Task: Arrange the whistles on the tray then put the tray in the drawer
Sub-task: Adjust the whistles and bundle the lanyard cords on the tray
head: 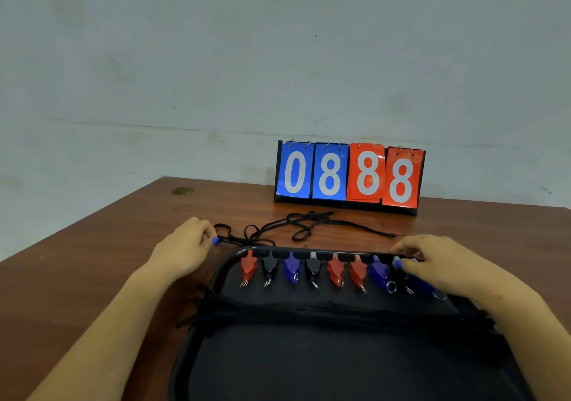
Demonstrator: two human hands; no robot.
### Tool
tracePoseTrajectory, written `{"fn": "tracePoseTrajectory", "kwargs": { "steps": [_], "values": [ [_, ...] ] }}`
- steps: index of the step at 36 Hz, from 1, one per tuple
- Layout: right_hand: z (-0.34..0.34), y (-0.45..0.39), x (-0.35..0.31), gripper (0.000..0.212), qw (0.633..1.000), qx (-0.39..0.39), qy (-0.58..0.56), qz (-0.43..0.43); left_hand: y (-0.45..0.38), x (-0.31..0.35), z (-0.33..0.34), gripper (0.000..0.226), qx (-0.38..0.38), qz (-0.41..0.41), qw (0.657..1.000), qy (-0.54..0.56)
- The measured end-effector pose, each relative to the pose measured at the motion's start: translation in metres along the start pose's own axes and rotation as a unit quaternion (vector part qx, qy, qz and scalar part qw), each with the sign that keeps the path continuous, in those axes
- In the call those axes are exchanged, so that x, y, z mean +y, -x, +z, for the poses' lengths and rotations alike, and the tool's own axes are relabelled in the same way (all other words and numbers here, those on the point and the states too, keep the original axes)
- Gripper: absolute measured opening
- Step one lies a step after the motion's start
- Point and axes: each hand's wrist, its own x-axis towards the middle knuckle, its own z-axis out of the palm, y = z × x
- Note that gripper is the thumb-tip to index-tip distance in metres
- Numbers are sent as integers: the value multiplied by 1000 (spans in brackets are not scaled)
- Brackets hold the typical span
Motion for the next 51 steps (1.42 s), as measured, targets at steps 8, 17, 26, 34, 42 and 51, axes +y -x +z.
{"fn": "tracePoseTrajectory", "kwargs": {
  "steps": [8, 17, 26, 34, 42, 51],
  "values": [
    [4, -3, 0, 29, 1000, -7, 15, -2, 1, 6, -5, 10, 88, -69, 982, 153],
    [5, -4, 0, 29, 1000, -14, 8, -2, 2, 16, -9, 9, 105, -113, 924, 350],
    [4, 0, -8, 31, 1000, -1, 3, -14, 17, 39, -22, 12, 61, -109, 800, 587],
    [-1, 9, -17, 28, 979, 188, -21, -73, 32, 64, -26, 11, -24, -2, 758, 651],
    [-6, 31, -40, 30, 960, 198, -109, -166, 60, 97, -22, 9, -70, 74, 758, 645],
    [20, 48, -79, 39, 935, 69, -203, -283, 82, 119, -1, 15, -176, 133, 773, 595]
  ]
}}
